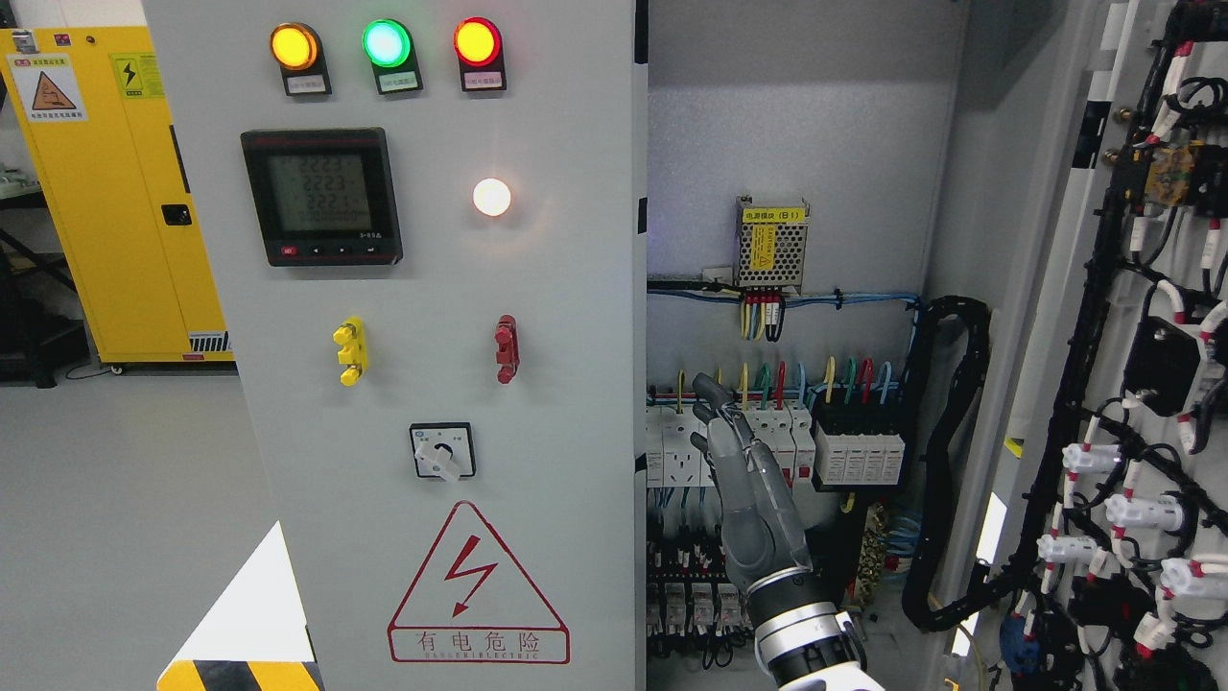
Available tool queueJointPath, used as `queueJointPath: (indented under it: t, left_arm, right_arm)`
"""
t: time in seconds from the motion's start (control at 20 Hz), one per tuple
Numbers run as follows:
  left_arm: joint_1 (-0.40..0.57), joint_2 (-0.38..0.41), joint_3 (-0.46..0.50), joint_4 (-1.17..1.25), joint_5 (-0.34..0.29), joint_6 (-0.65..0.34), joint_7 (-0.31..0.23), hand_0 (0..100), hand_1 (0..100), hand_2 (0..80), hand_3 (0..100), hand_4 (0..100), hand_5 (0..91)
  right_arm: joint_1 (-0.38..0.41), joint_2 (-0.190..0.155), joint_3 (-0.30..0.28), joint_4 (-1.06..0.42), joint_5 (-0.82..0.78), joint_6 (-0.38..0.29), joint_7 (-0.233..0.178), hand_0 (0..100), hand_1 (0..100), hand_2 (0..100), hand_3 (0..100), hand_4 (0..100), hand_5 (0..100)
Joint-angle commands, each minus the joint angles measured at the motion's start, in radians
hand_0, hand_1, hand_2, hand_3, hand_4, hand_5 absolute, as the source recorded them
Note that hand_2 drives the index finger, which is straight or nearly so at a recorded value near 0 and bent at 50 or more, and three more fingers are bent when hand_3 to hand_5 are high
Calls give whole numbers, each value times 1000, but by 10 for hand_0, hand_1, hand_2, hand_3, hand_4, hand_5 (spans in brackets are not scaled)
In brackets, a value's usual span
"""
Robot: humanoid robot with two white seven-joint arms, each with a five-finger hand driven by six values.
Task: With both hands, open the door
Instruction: 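Reach the right hand into the cabinet behind the warning-sign door's edge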
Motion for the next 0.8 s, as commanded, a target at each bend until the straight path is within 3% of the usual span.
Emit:
queueJointPath:
  t: [0.0,0.25,0.5,0.75]
  left_arm:
    - [0,-8,-4,1,-3,4,0,314,204,0,0,0,0]
    - [0,-8,-1,-1,-3,4,-7,315,203,0,0,0,0]
    - [0,-9,-4,-1,-3,4,-12,315,203,0,0,0,0]
    - [0,-9,-2,-1,-3,4,-20,316,203,0,0,0,0]
  right_arm:
    - [-35,-2,-10,38,-53,21,19,214,108,0,0,0,0]
    - [-73,-31,-10,63,-119,25,58,214,108,0,0,0,0]
    - [-98,-31,-13,92,-188,41,95,214,109,0,0,0,0]
    - [-119,-50,-13,101,-222,79,100,214,108,0,0,0,0]
